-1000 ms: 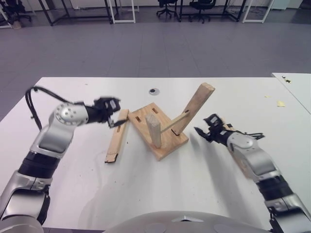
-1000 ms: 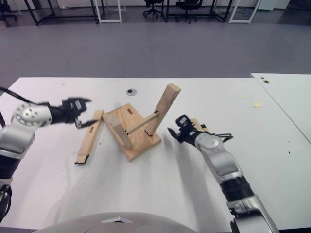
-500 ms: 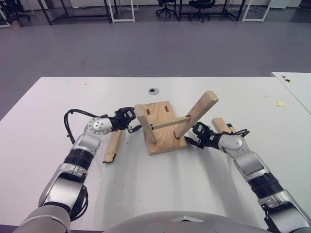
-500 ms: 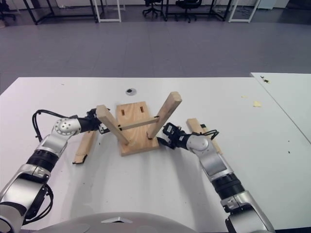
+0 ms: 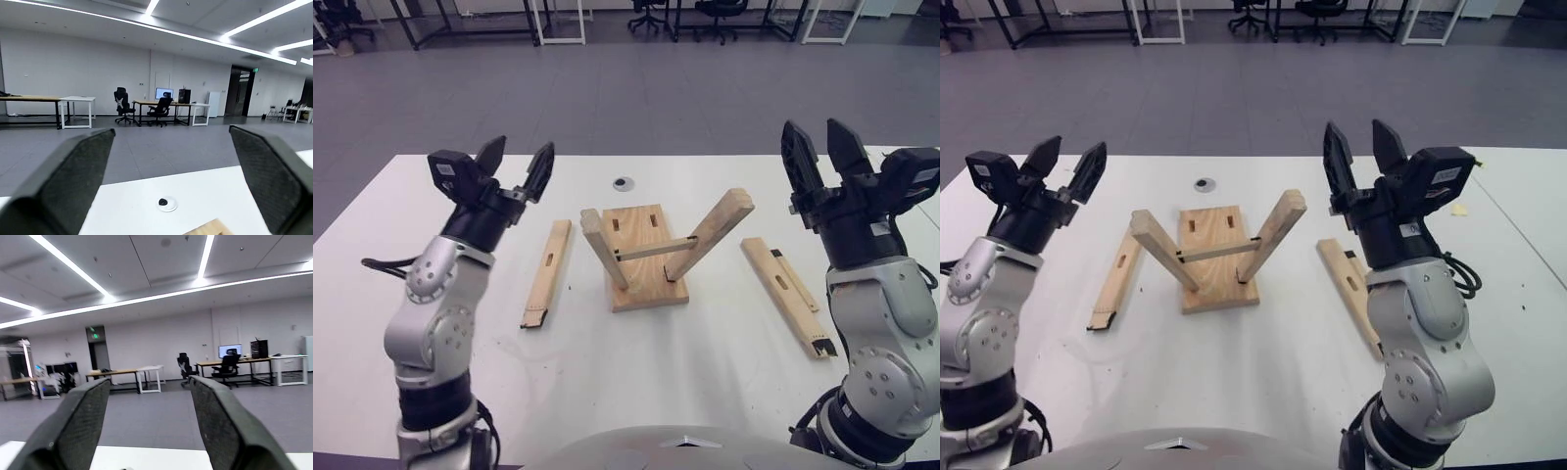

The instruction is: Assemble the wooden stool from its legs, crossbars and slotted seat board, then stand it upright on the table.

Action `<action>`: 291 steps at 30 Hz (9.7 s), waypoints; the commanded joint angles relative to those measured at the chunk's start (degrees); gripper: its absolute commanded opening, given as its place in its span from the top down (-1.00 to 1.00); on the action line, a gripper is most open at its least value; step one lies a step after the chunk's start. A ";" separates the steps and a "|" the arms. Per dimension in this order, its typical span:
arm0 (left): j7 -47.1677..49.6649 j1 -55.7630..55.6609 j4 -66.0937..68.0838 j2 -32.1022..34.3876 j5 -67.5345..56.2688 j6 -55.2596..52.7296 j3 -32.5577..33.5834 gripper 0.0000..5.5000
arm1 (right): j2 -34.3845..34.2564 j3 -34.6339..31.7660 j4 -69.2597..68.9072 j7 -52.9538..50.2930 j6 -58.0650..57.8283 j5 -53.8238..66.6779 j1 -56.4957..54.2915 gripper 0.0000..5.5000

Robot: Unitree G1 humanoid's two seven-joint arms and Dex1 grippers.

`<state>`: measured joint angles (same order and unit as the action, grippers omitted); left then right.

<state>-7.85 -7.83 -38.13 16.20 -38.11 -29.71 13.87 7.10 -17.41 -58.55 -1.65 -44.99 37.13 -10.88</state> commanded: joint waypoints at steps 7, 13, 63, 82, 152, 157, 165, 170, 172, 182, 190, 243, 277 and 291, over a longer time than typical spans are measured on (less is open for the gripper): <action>7.15 2.51 -5.81 -1.10 2.98 -8.29 -9.65 -0.57 | 2.98 7.97 1.42 -10.31 -8.52 4.83 3.85 -0.28; 5.69 2.62 -3.75 -0.91 6.72 -6.94 -13.07 -0.57 | 1.51 11.32 7.49 -11.70 -8.03 1.34 0.53 -0.48; 8.95 -7.33 8.64 -16.21 17.98 -1.36 -21.64 -0.57 | 14.35 30.02 7.68 13.09 0.31 -19.92 -0.32 -0.48; -3.74 -7.46 6.93 0.11 -2.30 -4.59 5.28 -0.57 | 14.39 -0.86 11.91 17.29 5.15 0.21 0.64 -0.48; -42.48 -1.80 45.31 20.20 26.91 25.50 -12.25 -0.57 | 9.70 36.82 86.21 28.74 42.63 -49.85 -22.18 -0.48; -48.85 11.24 31.52 28.79 20.55 19.57 -4.16 -0.57 | 8.28 34.21 102.63 21.89 48.16 -50.67 -27.34 -0.48; -59.86 24.19 21.87 37.58 15.39 13.26 -0.58 -0.57 | 7.04 31.42 121.26 22.24 60.87 -50.14 -33.01 -0.48; -60.79 26.55 24.65 40.26 22.81 17.88 -4.29 -0.57 | 3.03 30.85 125.46 22.26 64.32 -50.10 -35.76 -0.48; -58.36 22.87 27.54 38.12 26.58 21.85 -7.61 -0.57 | 1.47 31.10 126.49 22.56 65.33 -50.51 -36.82 -0.48; -53.92 11.66 30.47 26.38 31.14 31.25 -20.47 -0.57 | 1.03 32.63 127.32 24.41 67.49 -53.12 -38.38 -0.48; -53.56 7.45 33.64 24.25 32.24 32.63 -23.39 -0.57 | 13.02 29.71 119.73 29.57 63.96 -51.66 -33.91 -0.48; -48.83 -30.75 100.00 10.64 46.81 55.58 -27.49 -0.57 | 39.05 40.76 36.06 70.91 22.00 -37.30 3.52 -0.48; -55.49 12.77 30.06 29.60 34.27 24.70 -15.19 -0.57 | 21.56 32.19 79.95 37.55 40.95 -45.66 -11.52 -0.48; -49.79 -2.49 54.37 14.91 30.99 33.68 -19.06 -0.57 | 31.33 34.66 57.75 55.93 34.46 -41.26 1.79 -0.48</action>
<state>-55.19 -5.04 14.19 33.70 -5.83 2.79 -2.93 37.47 15.62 5.71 49.79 -7.93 -6.58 -13.42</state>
